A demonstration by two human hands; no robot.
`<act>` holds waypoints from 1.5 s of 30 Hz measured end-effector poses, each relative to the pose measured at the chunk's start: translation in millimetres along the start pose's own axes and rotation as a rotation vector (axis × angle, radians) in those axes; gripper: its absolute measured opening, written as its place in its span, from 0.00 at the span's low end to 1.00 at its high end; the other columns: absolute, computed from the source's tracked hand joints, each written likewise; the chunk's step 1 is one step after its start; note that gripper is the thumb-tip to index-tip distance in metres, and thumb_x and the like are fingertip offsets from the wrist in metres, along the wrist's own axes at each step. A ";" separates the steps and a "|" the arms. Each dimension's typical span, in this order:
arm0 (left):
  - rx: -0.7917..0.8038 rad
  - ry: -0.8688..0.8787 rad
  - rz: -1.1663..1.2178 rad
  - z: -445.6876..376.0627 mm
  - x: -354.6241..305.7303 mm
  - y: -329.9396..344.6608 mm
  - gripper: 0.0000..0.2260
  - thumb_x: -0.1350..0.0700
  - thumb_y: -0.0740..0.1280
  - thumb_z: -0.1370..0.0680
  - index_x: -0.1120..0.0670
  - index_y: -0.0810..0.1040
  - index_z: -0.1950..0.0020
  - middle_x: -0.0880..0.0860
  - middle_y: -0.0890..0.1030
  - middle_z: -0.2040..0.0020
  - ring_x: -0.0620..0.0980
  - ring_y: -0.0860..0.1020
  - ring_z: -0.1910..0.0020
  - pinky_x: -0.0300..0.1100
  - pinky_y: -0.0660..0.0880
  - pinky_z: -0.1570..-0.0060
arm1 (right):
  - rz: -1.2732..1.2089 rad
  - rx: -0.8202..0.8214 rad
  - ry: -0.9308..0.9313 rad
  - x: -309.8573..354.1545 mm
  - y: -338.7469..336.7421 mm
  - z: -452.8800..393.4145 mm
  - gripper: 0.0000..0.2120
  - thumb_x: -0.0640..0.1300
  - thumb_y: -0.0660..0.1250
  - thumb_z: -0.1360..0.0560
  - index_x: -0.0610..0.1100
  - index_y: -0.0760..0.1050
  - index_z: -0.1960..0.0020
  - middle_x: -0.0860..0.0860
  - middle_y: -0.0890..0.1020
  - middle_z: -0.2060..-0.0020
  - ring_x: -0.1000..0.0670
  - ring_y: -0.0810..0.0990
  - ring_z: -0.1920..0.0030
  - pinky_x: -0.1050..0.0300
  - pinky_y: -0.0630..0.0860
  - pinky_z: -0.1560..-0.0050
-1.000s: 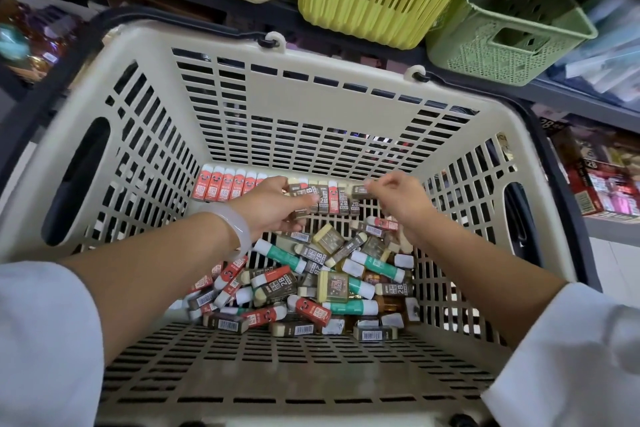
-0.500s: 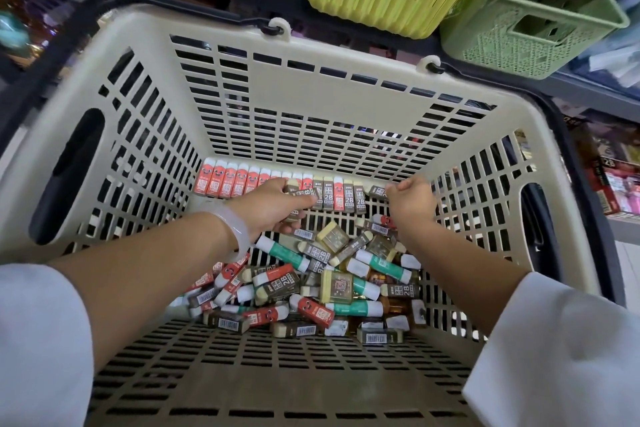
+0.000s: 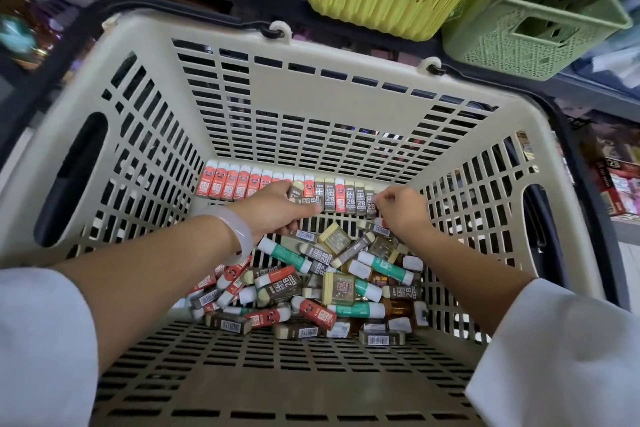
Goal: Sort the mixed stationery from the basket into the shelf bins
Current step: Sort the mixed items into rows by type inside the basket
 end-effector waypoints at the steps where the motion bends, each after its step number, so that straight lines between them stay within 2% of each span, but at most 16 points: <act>1: 0.002 0.017 -0.020 -0.7 -1.2 0.1 0.12 0.52 0.70 0.26 0.54 0.71 0.49 0.52 0.73 0.66 0.47 0.71 0.68 0.37 0.70 0.67 | -0.004 -0.029 -0.054 8.4 -4.6 3.1 0.09 0.43 0.60 0.22 0.41 0.78 0.50 0.49 0.78 0.66 0.51 0.74 0.70 0.62 0.71 0.69; 2: 0.000 0.035 -0.034 -1.2 -3.1 0.3 0.13 0.51 0.70 0.27 0.54 0.71 0.48 0.51 0.73 0.66 0.47 0.71 0.68 0.37 0.69 0.68 | -0.044 -0.013 -0.130 20.4 -6.4 7.1 0.09 0.43 0.60 0.22 0.43 0.77 0.47 0.50 0.79 0.62 0.53 0.74 0.70 0.62 0.71 0.69; 4: -0.014 0.070 -0.057 -2.4 -7.3 0.5 0.14 0.51 0.72 0.28 0.54 0.72 0.48 0.50 0.75 0.64 0.46 0.72 0.68 0.37 0.70 0.69 | -0.264 0.218 -0.253 46.2 3.6 18.5 0.07 0.45 0.60 0.22 0.49 0.77 0.48 0.54 0.80 0.58 0.54 0.76 0.67 0.65 0.73 0.67; 6: -0.023 0.095 -0.072 -3.1 -9.5 1.1 0.12 0.51 0.73 0.29 0.51 0.72 0.51 0.50 0.76 0.62 0.45 0.73 0.67 0.37 0.71 0.68 | -0.483 0.518 -0.234 63.8 21.0 35.4 0.06 0.45 0.62 0.22 0.52 0.77 0.50 0.54 0.81 0.57 0.58 0.80 0.61 0.68 0.76 0.62; 8: -0.038 0.103 -0.080 -2.4 -10.5 0.2 0.14 0.50 0.73 0.30 0.47 0.68 0.55 0.50 0.77 0.58 0.45 0.73 0.66 0.38 0.72 0.66 | -0.617 0.656 -0.173 69.4 32.0 45.5 0.05 0.41 0.64 0.24 0.48 0.77 0.51 0.52 0.82 0.59 0.57 0.81 0.60 0.67 0.78 0.57; 12: -0.064 0.076 -0.098 -1.5 -9.6 -2.5 0.31 0.44 0.69 0.28 0.54 0.62 0.31 0.52 0.77 0.57 0.47 0.74 0.62 0.40 0.72 0.63 | -0.719 0.584 -0.099 62.2 25.5 43.4 0.03 0.36 0.64 0.25 0.42 0.75 0.54 0.49 0.79 0.63 0.55 0.77 0.64 0.65 0.77 0.61; 15: -0.070 0.081 0.021 -3.8 -11.9 -4.4 0.19 0.48 0.61 0.21 0.59 0.66 0.36 0.51 0.76 0.59 0.47 0.73 0.63 0.39 0.71 0.64 | -0.698 0.341 0.036 31.9 2.4 30.2 0.02 0.37 0.61 0.24 0.41 0.72 0.55 0.50 0.75 0.65 0.55 0.71 0.68 0.66 0.70 0.70; 17: -0.063 0.059 0.124 -2.3 -12.7 -4.8 0.12 0.53 0.58 0.19 0.58 0.69 0.40 0.52 0.76 0.60 0.47 0.74 0.64 0.37 0.74 0.67 | -0.657 0.157 0.148 4.7 -11.8 23.2 0.02 0.38 0.61 0.24 0.39 0.70 0.56 0.49 0.71 0.66 0.54 0.67 0.69 0.65 0.67 0.69; 21: -0.030 0.081 0.086 -0.3 -13.1 -2.9 0.09 0.54 0.59 0.19 0.58 0.75 0.49 0.56 0.78 0.53 0.48 0.75 0.59 0.36 0.75 0.63 | -0.415 -0.046 0.229 -25.5 -22.7 15.0 0.06 0.38 0.62 0.25 0.43 0.68 0.60 0.49 0.70 0.67 0.53 0.65 0.69 0.61 0.67 0.69; 24: -0.044 0.128 -0.041 0.3 -13.3 -4.4 0.12 0.51 0.61 0.21 0.59 0.76 0.52 0.54 0.69 0.53 0.47 0.67 0.56 0.35 0.63 0.63 | -0.302 -0.031 0.207 -26.9 -13.5 7.8 0.01 0.39 0.64 0.24 0.42 0.73 0.55 0.46 0.77 0.59 0.53 0.70 0.68 0.59 0.72 0.67; 27: -0.075 0.149 -0.023 1.8 -14.9 -8.8 0.16 0.52 0.64 0.22 0.65 0.77 0.55 0.55 0.71 0.57 0.49 0.68 0.57 0.37 0.66 0.62 | -0.225 -0.029 0.181 -25.4 -5.2 3.0 0.02 0.38 0.64 0.24 0.42 0.76 0.55 0.46 0.79 0.57 0.51 0.75 0.62 0.53 0.78 0.56; 30: -0.110 0.175 0.011 3.4 -18.6 -11.9 0.09 0.55 0.67 0.24 0.54 0.77 0.63 0.52 0.76 0.62 0.48 0.74 0.62 0.40 0.69 0.56 | -0.090 -0.021 0.102 -18.9 -4.0 2.2 0.04 0.38 0.65 0.25 0.41 0.78 0.53 0.46 0.81 0.57 0.53 0.74 0.64 0.60 0.73 0.63; 34: -0.177 0.165 0.082 2.4 -18.2 -16.0 0.05 0.57 0.69 0.25 0.51 0.73 0.58 0.51 0.78 0.60 0.45 0.76 0.61 0.39 0.72 0.54 | -0.115 -0.073 0.031 -6.7 -13.5 7.8 0.11 0.40 0.62 0.23 0.39 0.76 0.43 0.48 0.79 0.62 0.54 0.73 0.70 0.60 0.73 0.67; 39: -0.210 0.174 0.155 3.5 -22.9 -16.4 0.04 0.60 0.69 0.25 0.59 0.75 0.56 0.58 0.80 0.60 0.48 0.77 0.64 0.40 0.77 0.57 | -0.469 0.372 -0.202 53.8 8.3 35.8 0.11 0.46 0.64 0.24 0.47 0.75 0.42 0.55 0.80 0.54 0.59 0.78 0.55 0.69 0.74 0.61; 41: -0.196 0.170 0.201 3.9 -23.1 -14.0 0.05 0.60 0.69 0.26 0.59 0.75 0.55 0.60 0.81 0.58 0.49 0.79 0.63 0.39 0.78 0.56 | -0.562 0.504 -0.238 68.3 19.0 47.1 0.11 0.42 0.66 0.25 0.46 0.75 0.42 0.54 0.82 0.57 0.60 0.80 0.57 0.70 0.75 0.60; 45: -0.070 0.169 0.185 0.9 -24.2 -6.4 0.14 0.61 0.68 0.25 0.59 0.72 0.40 0.56 0.80 0.51 0.50 0.81 0.56 0.38 0.79 0.55 | -0.594 0.463 -0.192 63.5 18.9 45.7 0.09 0.38 0.65 0.25 0.44 0.75 0.46 0.51 0.81 0.63 0.60 0.79 0.65 0.66 0.75 0.64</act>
Point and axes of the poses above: each hand's wrist, its own z-axis away from the middle knuckle, its own y-axis out of the palm, x = y × z, the point moved 8 cm from there along -z, towards the middle knuckle
